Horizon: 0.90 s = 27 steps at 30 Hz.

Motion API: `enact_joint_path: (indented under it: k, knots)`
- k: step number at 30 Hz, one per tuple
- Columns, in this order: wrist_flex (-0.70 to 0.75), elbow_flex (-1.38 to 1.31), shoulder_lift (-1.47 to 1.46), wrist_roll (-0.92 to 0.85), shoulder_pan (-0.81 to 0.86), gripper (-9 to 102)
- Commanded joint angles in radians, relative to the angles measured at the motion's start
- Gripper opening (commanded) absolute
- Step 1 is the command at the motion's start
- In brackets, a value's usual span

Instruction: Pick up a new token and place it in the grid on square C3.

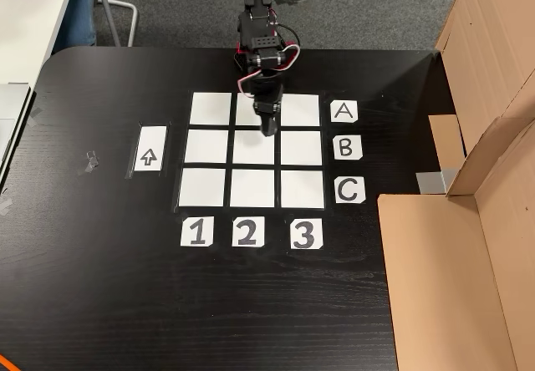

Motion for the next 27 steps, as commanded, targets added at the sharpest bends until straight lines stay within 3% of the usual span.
enact_joint_path:
  k: [1,27]
  knots:
    - [-0.026,-0.051,-0.009,0.023,-0.058,-1]
    - [-0.094,-0.601,-0.485,0.025,-0.091,-1]
